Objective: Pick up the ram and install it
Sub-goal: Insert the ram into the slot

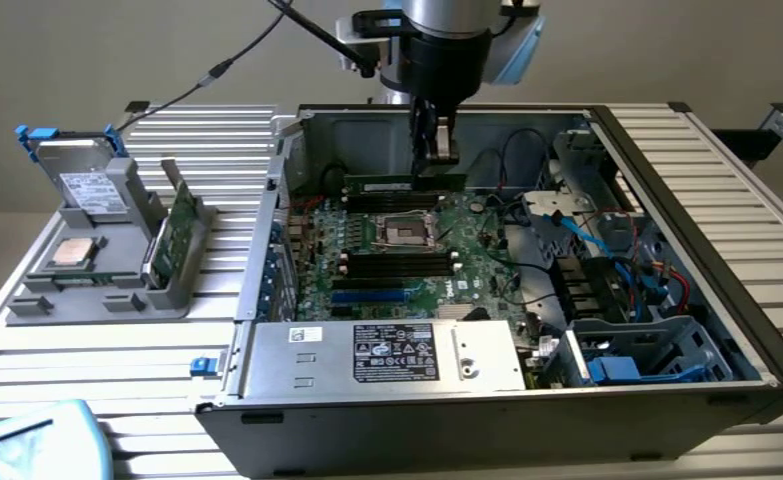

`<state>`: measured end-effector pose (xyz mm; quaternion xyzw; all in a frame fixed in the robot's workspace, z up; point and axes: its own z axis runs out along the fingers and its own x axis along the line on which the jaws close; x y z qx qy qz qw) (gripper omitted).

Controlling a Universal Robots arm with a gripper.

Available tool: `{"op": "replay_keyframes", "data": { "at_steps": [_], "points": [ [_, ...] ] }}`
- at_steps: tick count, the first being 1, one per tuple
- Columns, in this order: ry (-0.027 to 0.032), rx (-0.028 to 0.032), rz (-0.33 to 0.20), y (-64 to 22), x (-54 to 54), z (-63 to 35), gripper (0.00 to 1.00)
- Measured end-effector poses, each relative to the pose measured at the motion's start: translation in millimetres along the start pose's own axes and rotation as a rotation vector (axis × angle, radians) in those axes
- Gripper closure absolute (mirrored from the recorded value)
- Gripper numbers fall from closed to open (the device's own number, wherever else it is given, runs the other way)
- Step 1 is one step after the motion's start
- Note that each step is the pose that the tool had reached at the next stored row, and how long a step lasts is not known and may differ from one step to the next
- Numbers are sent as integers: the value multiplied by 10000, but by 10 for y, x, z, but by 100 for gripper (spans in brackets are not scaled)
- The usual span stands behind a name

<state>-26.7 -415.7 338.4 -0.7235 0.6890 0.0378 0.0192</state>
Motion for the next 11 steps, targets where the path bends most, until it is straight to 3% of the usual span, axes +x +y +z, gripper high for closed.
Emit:
{"op": "replay_keyframes", "data": {
  "at_steps": [8, 11],
  "points": [
    [24, -26, -298, -4, 12, 145, 86],
    [90, -36, -370, -5, 15, 184, 86]
  ]
}}
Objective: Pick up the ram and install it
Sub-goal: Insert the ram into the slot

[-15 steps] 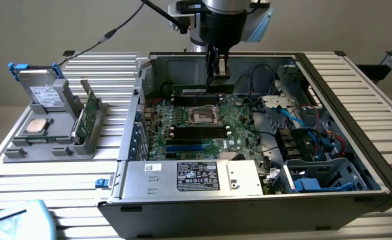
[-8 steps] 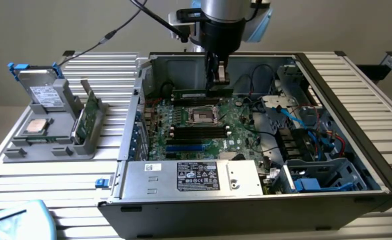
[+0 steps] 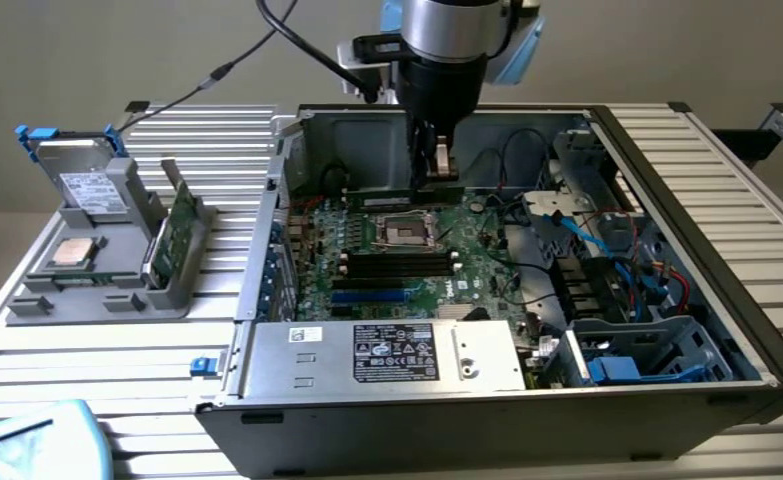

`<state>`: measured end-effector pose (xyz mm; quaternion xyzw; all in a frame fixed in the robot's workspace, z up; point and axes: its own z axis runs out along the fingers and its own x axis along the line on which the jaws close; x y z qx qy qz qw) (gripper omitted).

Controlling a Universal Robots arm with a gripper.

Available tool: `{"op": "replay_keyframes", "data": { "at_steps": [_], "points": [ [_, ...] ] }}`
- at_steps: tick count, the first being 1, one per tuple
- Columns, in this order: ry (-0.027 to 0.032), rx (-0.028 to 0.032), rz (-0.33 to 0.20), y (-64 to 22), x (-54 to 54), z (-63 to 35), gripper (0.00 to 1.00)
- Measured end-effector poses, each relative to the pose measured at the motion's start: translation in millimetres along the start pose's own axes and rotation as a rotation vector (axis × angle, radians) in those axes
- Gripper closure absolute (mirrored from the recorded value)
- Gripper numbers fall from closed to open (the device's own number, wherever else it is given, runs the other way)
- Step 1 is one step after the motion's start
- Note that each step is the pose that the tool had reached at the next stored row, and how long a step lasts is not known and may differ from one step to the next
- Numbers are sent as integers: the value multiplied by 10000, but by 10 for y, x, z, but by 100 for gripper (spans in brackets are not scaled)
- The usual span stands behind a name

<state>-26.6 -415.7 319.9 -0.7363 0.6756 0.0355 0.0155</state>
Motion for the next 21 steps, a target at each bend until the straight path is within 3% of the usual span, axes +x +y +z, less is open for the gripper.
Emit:
{"op": "replay_keyframes", "data": {
  "at_steps": [6, 7, 17, 21],
  "points": [
    [412, -34, 15, -2, -9, 50, 86],
    [443, -37, 16, -3, -17, 63, 86],
    [436, -13, 519, -12, -52, 247, 86],
    [427, -40, 751, -13, -47, 312, 86]
  ]
}}
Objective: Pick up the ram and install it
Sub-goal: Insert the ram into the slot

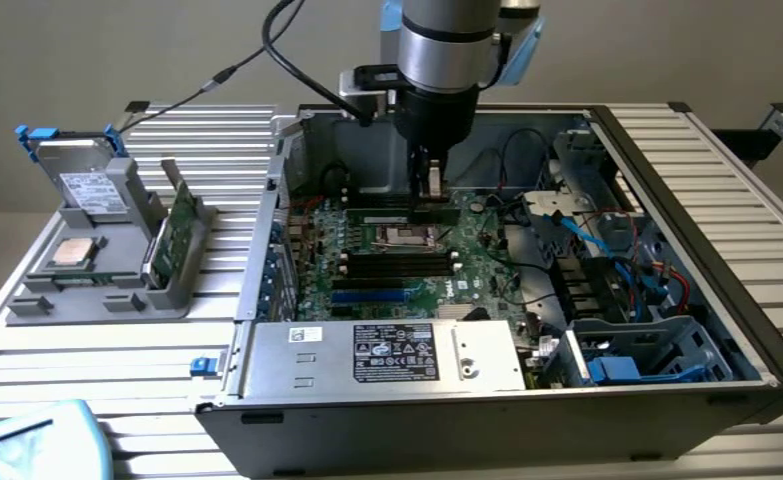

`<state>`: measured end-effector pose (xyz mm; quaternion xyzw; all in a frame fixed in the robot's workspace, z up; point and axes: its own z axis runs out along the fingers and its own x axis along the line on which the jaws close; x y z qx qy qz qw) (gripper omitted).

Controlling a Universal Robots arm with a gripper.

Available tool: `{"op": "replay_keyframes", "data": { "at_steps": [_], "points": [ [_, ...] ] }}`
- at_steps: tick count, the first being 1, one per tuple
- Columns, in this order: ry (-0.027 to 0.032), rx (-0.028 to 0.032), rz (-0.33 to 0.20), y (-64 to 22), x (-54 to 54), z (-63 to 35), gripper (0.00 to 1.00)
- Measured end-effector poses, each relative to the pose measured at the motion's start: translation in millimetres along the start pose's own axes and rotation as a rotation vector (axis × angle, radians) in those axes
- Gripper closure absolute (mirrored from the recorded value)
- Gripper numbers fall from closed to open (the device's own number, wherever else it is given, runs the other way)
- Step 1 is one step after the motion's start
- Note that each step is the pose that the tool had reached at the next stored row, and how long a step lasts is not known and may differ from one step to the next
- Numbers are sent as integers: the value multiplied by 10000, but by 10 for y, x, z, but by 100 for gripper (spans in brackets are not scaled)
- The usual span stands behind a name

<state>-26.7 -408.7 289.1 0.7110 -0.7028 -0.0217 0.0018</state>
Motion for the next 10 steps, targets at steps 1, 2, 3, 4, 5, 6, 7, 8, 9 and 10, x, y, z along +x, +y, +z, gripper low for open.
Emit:
{"op": "replay_keyframes", "data": {
  "at_steps": [1, 2, 3, 4, 5, 6, 7, 8, 9, 10],
  "points": [
    [-1, -11, 34, -1, 0, 15, 86],
    [-3, -22, 61, -1, 1, 31, 86],
    [-5, -32, 82, -2, 1, 47, 86],
    [-5, -40, 97, -4, 2, 66, 86],
    [-4, -49, 101, -6, 2, 83, 86],
    [-4, -60, 104, -10, 3, 101, 86],
    [-5, -71, 105, -13, 3, 117, 86],
    [-5, -87, 106, -17, 4, 134, 86],
    [-5, -105, 106, -20, 4, 150, 86],
    [-5, -131, 108, -23, 5, 164, 86]
  ]
}}
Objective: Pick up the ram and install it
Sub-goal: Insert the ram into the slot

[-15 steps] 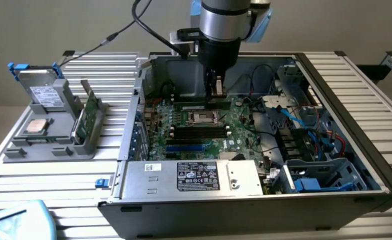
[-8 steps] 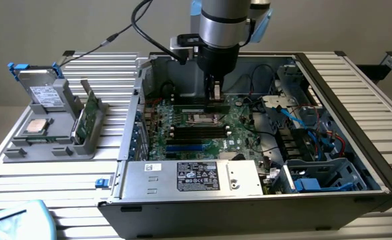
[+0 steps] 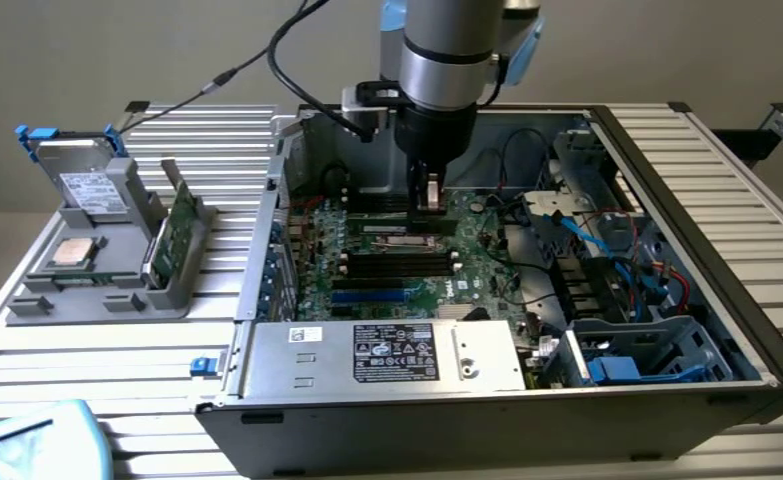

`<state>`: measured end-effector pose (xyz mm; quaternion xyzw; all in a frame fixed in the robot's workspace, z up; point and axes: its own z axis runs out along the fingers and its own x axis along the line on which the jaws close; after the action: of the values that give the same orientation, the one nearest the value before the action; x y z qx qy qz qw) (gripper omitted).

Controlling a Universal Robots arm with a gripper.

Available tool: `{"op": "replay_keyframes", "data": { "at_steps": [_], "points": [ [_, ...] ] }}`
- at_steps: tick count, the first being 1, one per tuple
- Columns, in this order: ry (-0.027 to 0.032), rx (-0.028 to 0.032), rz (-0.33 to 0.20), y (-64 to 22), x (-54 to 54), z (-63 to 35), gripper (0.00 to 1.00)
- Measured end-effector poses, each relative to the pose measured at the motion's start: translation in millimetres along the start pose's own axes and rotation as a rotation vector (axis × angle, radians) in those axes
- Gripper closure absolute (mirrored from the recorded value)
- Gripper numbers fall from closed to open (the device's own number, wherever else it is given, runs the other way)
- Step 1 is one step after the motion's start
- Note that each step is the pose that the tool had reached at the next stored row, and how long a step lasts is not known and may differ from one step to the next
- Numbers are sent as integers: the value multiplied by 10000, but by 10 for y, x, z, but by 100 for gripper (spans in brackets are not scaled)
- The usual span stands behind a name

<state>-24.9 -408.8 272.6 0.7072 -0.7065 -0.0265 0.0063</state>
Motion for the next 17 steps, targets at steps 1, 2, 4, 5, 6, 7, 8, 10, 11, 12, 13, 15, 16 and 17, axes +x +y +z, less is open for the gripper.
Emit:
{"op": "replay_keyframes", "data": {
  "at_steps": [1, 2, 4, 5, 6, 7, 8, 10, 11, 12, 13, 15, 16, 17],
  "points": [
    [-1, -28, 0, -3, 1, 13, 86],
    [0, -56, 1, -6, 2, 26, 86],
    [-1, -112, 3, -13, 4, 53, 86],
    [-1, -135, 3, -18, 5, 68, 86],
    [0, -158, 4, -24, 6, 83, 86],
    [0, -180, 5, -30, 8, 98, 86],
    [0, -201, 5, -37, 10, 114, 86],
    [0, -215, 5, -52, 12, 148, 86],
    [0, -216, 6, -55, 13, 168, 86],
    [0, -217, 7, -56, 13, 184, 86],
    [0, -217, 7, -57, 14, 202, 86],
    [-2, -217, 6, -59, 15, 239, 86],
    [0, -217, 5, -60, 15, 258, 86],
    [0, -217, 5, -61, 16, 275, 86]
  ]
}}
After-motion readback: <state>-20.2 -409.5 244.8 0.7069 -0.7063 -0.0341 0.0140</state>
